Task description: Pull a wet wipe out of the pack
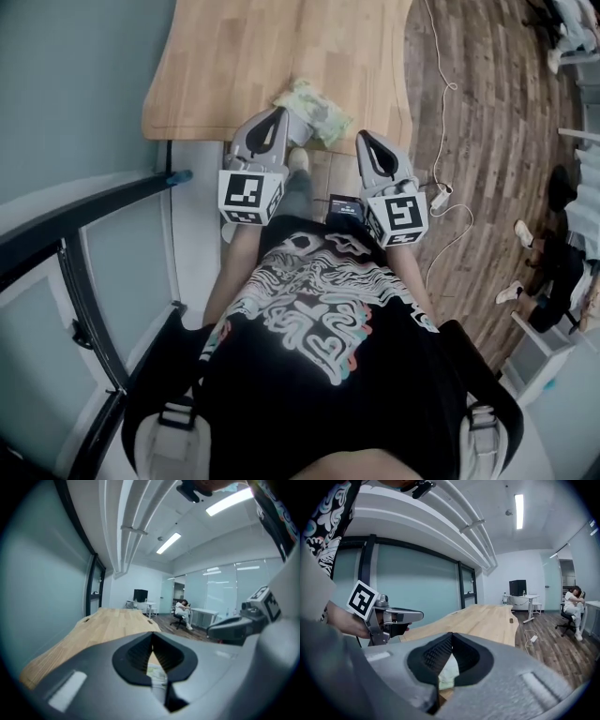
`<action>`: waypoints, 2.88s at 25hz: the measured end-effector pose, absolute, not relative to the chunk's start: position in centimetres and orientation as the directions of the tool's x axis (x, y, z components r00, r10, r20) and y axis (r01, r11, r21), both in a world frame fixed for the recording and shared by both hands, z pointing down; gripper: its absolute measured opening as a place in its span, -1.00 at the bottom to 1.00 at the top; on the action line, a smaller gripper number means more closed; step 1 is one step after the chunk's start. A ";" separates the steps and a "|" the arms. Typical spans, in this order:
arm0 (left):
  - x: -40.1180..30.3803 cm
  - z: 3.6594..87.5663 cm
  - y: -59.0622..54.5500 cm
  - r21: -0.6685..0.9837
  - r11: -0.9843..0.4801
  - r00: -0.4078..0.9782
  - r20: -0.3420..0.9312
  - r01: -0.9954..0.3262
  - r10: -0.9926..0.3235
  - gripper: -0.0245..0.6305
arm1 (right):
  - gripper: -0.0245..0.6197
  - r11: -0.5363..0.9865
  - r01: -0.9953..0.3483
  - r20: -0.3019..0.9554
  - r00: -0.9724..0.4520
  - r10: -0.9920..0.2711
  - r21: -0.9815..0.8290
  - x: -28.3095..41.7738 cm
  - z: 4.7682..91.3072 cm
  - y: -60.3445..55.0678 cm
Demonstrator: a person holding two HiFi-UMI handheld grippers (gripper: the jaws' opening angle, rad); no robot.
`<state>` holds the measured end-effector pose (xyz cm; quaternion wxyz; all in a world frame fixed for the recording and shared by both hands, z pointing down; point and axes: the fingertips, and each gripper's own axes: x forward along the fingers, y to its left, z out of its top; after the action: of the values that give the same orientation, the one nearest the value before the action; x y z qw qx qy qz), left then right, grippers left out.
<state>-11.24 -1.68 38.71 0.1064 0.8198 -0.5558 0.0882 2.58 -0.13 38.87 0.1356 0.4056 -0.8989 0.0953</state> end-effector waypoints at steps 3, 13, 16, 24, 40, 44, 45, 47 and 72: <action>-11.4 40.4 -3.7 0.091 -0.388 0.397 0.294 -0.917 -0.870 -0.95 | -0.92 0.665 -0.744 0.340 -0.644 -0.686 -0.068 1.7 39.8 -1.7; -12.5 45.5 -7.4 0.094 -0.447 0.445 0.398 -0.890 -0.802 -0.95 | -0.90 0.694 -0.719 0.422 -0.639 -0.643 -0.032 -1.9 42.3 -4.4; -12.4 46.3 -7.9 0.092 -0.478 0.469 0.417 -0.874 -0.779 -0.95 | -0.70 0.714 -0.698 0.419 -0.665 -0.618 -0.054 -3.4 42.3 -4.6; -11.9 48.2 -8.0 0.087 -0.497 0.476 0.465 -0.864 -0.746 -0.95 | -0.70 0.827 -0.560 0.435 -0.759 -0.484 -0.056 -8.1 43.5 -4.0; -6.8 52.9 -6.5 0.102 -0.647 0.551 0.633 -0.756 -0.544 -0.95 | -0.71 0.844 -0.536 0.648 -0.635 -0.420 0.022 -4.4 51.4 -4.4; -6.1 53.9 -5.9 0.143 -0.651 0.550 0.683 -0.745 -0.480 -0.95 | -0.70 0.857 -0.516 0.660 -0.640 -0.394 0.011 -3.8 52.3 -4.2; -6.0 54.1 -5.8 0.169 -0.646 0.559 0.687 -0.745 -0.465 -0.95 | -0.71 0.860 -0.511 0.662 -0.641 -0.388 0.010 -3.7 52.5 -4.2; -5.8 54.4 -5.9 0.200 -0.638 0.569 0.690 -0.744 -0.447 -0.79 | -0.71 0.865 -0.501 0.669 -0.640 -0.378 0.010 -3.5 52.9 -4.2; -4.6 56.1 -5.3 0.270 -0.743 0.607 0.762 -0.613 -0.224 -0.91 | -0.70 0.863 -0.504 0.675 -0.624 -0.393 0.037 -4.9 52.3 -4.5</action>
<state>-4.63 -5.35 56.10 0.2628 0.8571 -0.2441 0.3699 -4.90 -4.52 52.32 0.3543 0.2499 -0.8978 0.0779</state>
